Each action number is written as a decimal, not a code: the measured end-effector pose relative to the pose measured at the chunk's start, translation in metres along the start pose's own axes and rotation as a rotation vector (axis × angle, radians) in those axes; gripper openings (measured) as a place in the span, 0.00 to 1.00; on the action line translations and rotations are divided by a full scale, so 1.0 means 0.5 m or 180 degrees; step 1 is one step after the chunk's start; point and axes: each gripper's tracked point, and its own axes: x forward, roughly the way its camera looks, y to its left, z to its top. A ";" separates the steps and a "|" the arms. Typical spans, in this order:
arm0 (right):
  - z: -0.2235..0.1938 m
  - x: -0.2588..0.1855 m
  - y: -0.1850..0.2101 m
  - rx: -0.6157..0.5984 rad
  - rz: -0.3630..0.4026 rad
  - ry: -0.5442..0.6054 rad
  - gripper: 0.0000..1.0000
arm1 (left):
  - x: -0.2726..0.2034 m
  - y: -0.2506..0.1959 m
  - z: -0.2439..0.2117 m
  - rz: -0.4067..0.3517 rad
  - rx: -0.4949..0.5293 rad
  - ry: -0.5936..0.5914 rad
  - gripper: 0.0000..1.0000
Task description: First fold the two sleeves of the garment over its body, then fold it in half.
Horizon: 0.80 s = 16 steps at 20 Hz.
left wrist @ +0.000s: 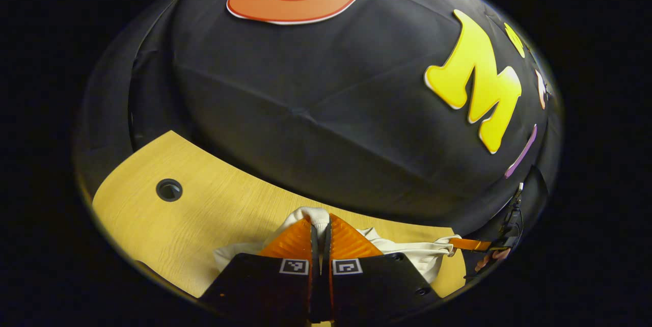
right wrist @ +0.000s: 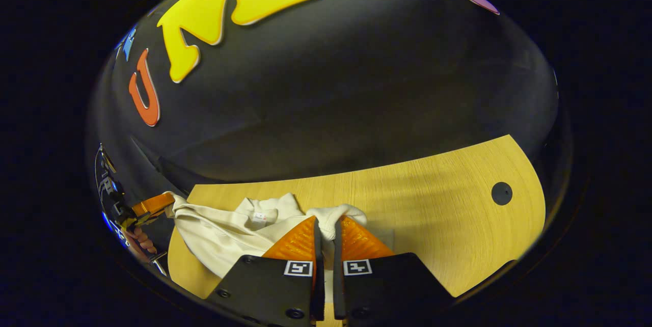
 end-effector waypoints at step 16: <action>0.051 0.015 -0.051 0.0105 -0.0444 -0.0523 0.59 | 0.028 0.075 -0.010 0.0722 0.1038 0.0024 0.86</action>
